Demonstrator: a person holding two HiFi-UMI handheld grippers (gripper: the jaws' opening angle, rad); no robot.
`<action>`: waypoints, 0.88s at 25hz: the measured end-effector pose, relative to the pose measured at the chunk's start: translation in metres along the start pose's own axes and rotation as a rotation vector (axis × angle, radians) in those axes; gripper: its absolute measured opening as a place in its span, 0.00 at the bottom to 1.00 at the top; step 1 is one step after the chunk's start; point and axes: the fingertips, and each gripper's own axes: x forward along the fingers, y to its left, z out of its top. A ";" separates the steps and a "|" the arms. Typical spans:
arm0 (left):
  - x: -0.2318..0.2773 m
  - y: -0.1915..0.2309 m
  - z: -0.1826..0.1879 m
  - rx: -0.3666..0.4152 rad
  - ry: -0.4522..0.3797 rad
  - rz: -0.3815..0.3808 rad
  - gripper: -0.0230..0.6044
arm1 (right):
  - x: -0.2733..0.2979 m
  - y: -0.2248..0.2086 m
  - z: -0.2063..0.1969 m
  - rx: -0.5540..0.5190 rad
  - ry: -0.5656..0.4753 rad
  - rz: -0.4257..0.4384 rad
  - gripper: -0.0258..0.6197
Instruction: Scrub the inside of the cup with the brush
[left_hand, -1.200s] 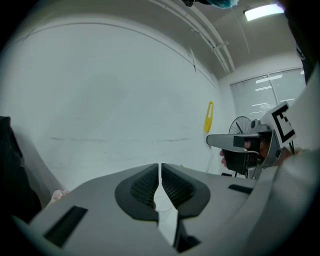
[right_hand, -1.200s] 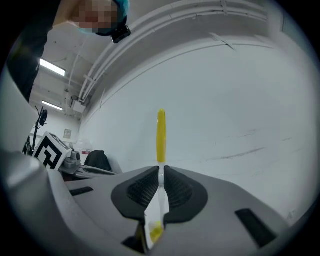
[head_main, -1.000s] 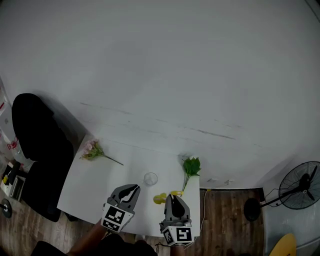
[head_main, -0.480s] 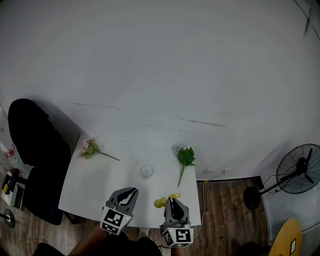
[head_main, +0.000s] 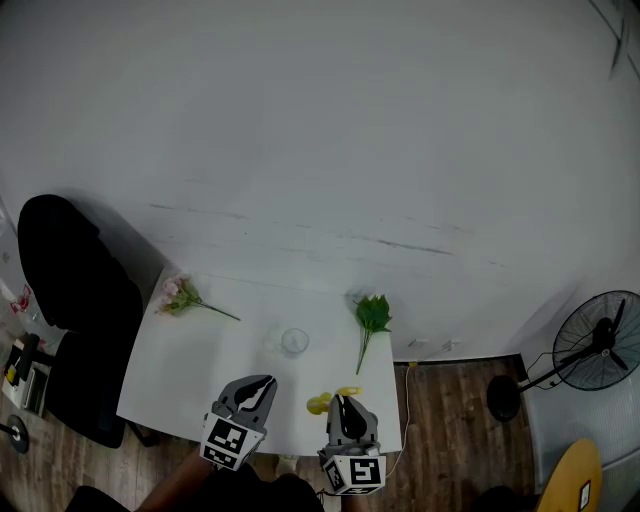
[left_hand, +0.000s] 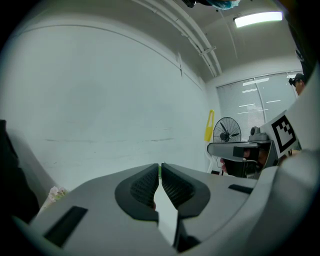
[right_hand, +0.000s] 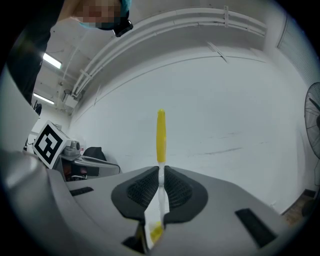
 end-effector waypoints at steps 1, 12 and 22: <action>0.000 0.001 0.000 -0.001 0.000 0.000 0.09 | 0.001 0.001 0.000 -0.001 0.000 0.001 0.12; 0.004 0.002 0.000 -0.005 0.003 -0.007 0.09 | 0.004 -0.003 -0.001 -0.007 0.010 -0.006 0.12; 0.002 0.005 -0.001 -0.005 0.002 -0.004 0.09 | 0.008 0.003 0.007 -0.001 -0.002 0.001 0.12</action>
